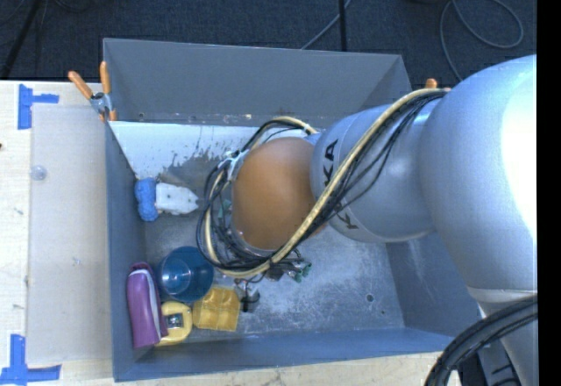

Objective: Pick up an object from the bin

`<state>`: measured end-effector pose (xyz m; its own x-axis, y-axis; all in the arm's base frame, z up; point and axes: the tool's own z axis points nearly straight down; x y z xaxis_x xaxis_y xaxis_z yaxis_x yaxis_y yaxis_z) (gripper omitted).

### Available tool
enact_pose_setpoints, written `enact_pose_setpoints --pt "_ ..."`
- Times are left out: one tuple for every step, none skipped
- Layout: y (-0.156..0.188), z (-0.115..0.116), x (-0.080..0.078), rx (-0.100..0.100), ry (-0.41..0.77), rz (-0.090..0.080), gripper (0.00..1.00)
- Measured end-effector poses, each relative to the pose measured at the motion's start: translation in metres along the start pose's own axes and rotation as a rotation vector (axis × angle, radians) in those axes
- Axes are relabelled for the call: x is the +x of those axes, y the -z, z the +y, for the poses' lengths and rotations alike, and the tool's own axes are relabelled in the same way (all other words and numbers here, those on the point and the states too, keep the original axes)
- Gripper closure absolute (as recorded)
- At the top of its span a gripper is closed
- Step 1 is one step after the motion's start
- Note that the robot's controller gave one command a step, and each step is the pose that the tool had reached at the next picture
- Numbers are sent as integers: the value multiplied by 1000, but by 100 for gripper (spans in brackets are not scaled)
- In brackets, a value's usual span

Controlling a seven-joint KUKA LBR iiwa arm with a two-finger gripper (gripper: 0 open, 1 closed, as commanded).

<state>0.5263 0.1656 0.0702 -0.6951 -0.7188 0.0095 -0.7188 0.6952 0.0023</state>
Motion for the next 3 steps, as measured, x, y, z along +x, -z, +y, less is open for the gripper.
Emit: enact_pose_setpoints --pt "0 0 0 0 0 0 100" --pt "38 7 2 -8 2 11 100" --pt "64 -14 8 -1 10 -5 100"
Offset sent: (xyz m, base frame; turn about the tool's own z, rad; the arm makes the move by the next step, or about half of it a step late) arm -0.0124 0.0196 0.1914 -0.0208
